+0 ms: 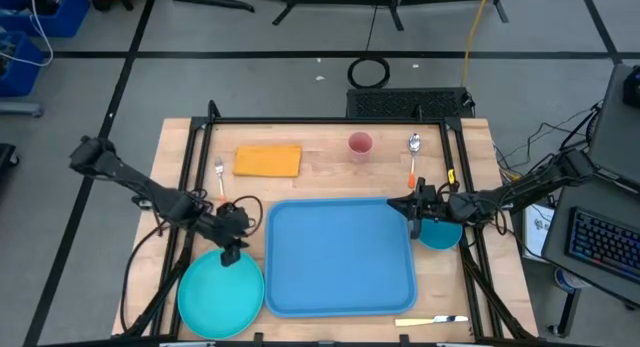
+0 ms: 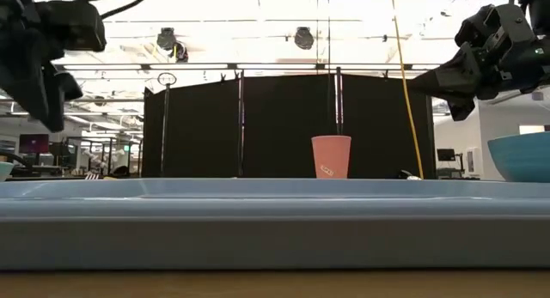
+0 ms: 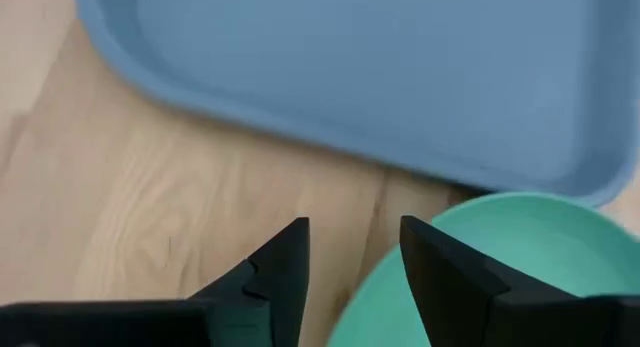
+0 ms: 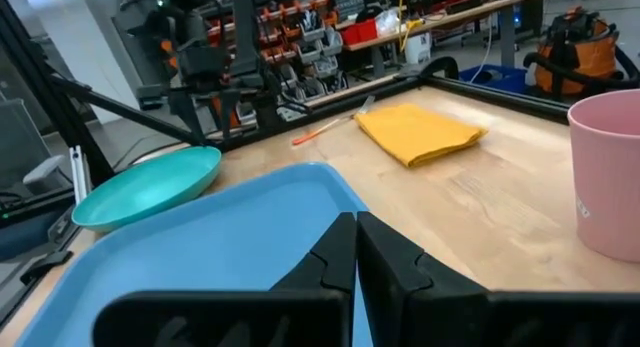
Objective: Set up tray
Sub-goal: Put the green plate on top of the blue tray
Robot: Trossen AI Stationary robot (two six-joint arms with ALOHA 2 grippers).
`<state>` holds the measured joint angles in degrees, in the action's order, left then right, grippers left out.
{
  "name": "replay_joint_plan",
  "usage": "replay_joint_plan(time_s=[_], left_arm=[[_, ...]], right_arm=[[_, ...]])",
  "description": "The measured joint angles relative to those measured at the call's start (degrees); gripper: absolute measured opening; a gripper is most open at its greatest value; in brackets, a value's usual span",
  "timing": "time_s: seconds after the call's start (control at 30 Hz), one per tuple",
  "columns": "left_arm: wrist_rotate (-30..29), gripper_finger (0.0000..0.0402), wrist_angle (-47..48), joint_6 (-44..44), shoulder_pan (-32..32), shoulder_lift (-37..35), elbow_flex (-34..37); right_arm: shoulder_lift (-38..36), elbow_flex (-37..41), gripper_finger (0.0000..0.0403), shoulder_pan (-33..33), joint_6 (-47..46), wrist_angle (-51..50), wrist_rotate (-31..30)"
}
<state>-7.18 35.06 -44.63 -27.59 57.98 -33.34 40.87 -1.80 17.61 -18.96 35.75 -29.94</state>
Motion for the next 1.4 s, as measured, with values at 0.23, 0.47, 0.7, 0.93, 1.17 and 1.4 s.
replay_joint_plan(time_s=[0.23,0.47,0.7,0.93,1.17,1.4], left_arm=[[1.9,0.0161,2.31,0.09,-2.87,6.57,-3.46],[1.17,0.018,2.57,-1.0,-5.79,11.19,-3.79],[1.48,0.0202,2.97,-0.92,-7.68,15.61,-3.79],[2.27,0.0205,2.81,-0.69,-8.19,20.49,-3.76],[4.93,0.0188,2.42,-0.58,-8.17,21.68,-3.76],[6.62,0.0076,2.31,0.16,-8.2,21.52,-3.76]], right_arm=[[0.32,0.0,0.0004,0.0,0.07,0.63,-0.21],[0.34,0.0,0.0004,0.0,0.1,0.51,-0.21],[0.34,0.0,0.0004,0.0,0.11,0.48,-0.26],[0.34,0.0,0.0004,0.0,0.11,0.48,-0.67],[0.34,0.0,0.0004,-0.02,0.13,0.48,-1.91],[0.34,0.0,0.0004,-0.02,0.15,0.46,-1.96]])
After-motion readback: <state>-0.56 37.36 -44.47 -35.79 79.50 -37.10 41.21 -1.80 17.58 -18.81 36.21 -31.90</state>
